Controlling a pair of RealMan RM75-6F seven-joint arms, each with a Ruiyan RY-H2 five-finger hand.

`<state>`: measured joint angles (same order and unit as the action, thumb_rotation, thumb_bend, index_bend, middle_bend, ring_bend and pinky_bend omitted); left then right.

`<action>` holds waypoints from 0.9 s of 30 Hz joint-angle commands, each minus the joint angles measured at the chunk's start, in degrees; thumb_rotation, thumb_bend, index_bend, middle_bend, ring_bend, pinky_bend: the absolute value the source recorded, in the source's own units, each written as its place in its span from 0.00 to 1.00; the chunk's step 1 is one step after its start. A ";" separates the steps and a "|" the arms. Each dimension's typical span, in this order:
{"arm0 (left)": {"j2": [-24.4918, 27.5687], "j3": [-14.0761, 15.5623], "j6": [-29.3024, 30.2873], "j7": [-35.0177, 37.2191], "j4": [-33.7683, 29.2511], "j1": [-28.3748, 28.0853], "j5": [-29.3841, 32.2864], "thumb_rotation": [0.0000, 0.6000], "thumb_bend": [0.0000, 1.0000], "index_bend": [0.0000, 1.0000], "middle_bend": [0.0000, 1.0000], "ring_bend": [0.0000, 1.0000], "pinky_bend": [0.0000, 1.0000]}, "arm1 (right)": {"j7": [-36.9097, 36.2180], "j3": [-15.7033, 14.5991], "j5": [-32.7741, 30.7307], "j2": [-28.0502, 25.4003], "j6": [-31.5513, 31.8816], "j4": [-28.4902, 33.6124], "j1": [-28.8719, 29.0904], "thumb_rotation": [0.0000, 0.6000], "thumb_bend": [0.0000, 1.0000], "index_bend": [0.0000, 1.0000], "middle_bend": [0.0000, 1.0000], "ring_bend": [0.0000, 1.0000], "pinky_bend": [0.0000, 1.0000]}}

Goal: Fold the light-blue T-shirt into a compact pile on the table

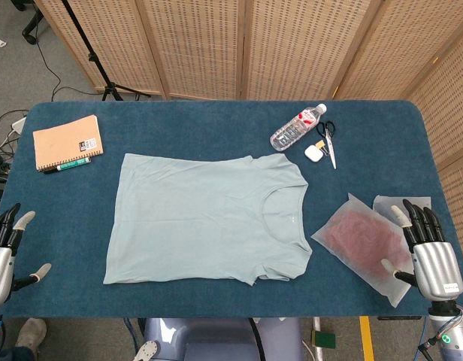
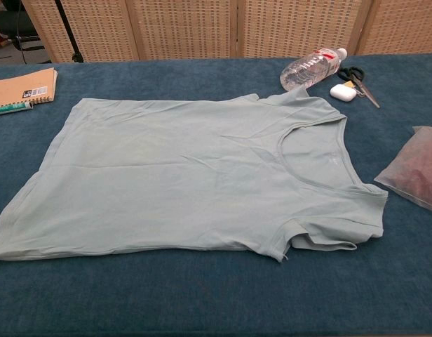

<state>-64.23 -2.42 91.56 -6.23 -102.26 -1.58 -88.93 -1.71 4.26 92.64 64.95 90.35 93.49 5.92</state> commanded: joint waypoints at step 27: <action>1.15 -0.57 -1.31 1.29 -1.05 -0.52 1.31 1.00 0.00 0.00 0.00 0.00 0.00 | 8.08 -7.08 15.14 8.61 -14.80 -6.41 9.75 1.00 0.14 0.25 0.00 0.00 0.00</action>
<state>-63.10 -2.96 90.29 -4.94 -103.29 -2.08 -87.64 5.45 -2.65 107.31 72.61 76.53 87.65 14.84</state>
